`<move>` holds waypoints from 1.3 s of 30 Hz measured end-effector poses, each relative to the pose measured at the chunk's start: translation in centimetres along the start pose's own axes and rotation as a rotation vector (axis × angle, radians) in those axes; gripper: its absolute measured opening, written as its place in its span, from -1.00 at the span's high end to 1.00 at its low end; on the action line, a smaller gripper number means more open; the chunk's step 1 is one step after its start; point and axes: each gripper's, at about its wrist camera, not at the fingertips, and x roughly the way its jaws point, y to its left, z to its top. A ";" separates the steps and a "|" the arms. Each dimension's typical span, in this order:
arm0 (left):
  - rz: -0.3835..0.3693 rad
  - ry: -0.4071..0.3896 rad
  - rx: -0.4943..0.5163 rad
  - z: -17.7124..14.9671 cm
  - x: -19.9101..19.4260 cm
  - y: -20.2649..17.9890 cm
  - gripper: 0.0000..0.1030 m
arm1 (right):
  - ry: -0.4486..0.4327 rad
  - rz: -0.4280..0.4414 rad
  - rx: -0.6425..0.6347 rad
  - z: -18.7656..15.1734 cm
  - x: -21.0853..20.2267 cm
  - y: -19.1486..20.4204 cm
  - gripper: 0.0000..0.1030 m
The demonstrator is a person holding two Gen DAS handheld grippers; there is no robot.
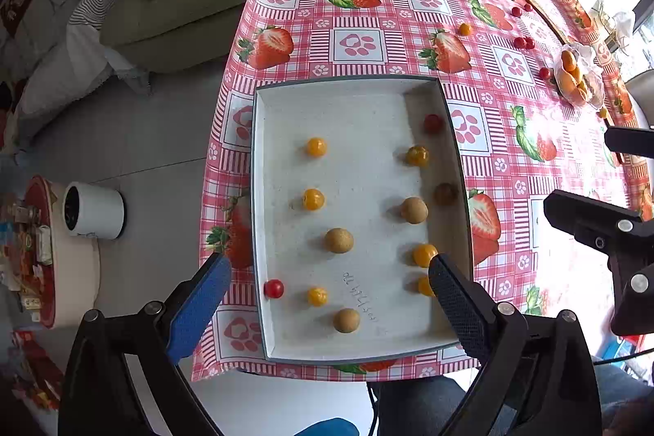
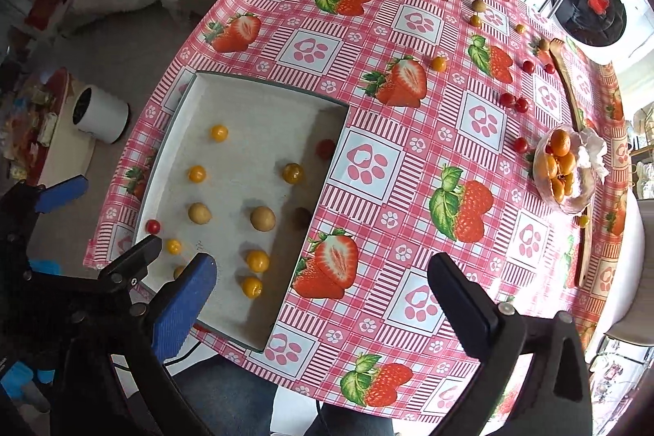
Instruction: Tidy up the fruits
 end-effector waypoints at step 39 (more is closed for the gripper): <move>0.034 -0.007 0.003 -1.3 -1.7 -1.4 -0.90 | 0.005 0.019 -0.087 -0.8 -0.6 0.6 -1.00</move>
